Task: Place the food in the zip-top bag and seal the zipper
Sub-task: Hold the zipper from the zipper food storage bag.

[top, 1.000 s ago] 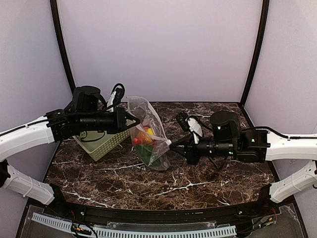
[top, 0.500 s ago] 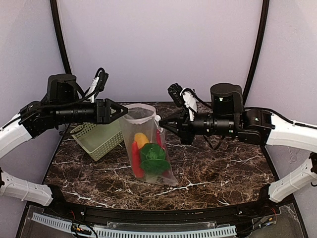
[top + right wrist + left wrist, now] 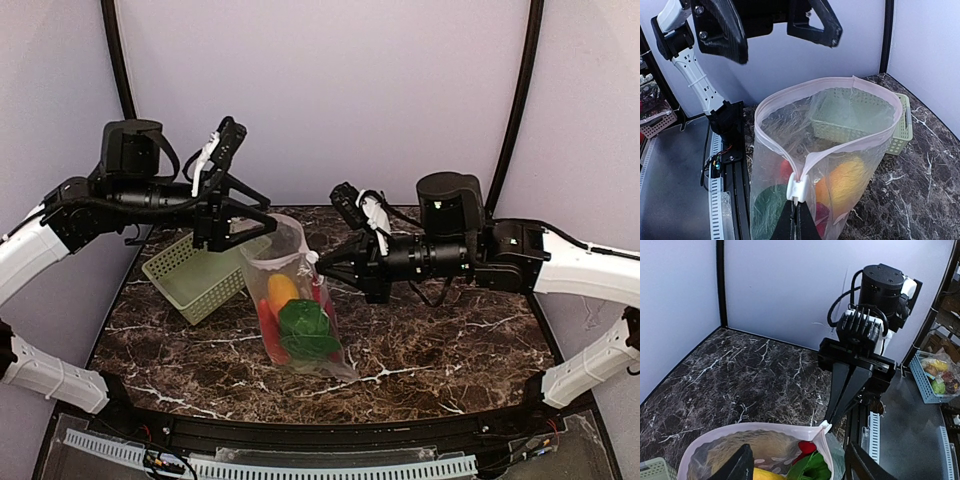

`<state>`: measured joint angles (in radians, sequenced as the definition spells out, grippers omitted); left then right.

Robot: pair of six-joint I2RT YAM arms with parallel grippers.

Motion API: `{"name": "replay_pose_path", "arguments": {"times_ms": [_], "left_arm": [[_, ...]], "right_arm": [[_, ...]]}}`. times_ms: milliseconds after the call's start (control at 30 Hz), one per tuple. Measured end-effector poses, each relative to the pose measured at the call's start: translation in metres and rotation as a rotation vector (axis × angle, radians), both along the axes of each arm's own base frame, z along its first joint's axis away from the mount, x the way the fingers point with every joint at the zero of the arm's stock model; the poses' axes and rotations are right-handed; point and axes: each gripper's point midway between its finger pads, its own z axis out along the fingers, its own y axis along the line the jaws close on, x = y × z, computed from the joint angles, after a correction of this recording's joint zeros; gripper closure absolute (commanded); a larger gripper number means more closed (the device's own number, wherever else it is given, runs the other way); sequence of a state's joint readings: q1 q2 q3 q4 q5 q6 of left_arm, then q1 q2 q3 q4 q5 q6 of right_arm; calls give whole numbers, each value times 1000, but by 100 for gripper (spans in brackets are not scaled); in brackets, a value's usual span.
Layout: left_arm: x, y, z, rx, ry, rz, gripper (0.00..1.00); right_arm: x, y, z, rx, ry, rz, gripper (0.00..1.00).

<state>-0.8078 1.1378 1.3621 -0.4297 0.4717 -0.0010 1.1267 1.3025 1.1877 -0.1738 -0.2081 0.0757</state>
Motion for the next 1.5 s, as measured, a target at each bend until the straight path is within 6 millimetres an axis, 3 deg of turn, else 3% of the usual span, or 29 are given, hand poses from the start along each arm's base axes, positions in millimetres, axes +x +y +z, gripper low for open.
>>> {"name": "replay_pose_path", "arguments": {"times_ms": [200,367,533,900,1500], "left_arm": [[-10,-45,-12,55,-19,-184,52],[-20,-65,-12,70,-42,-275,59],[-26,-68,-18,83,-34,-317,66],[-27,-79,-40,138,12,-356,71],[-27,-84,-48,178,12,-377,79]], "right_arm": [[-5,-5,5,6,2,13,100],[-6,-7,3,-6,8,12,100],[-8,-12,5,-9,12,7,100],[-9,-18,4,-14,16,0,100],[-9,-20,-1,-33,25,-7,100]]}}
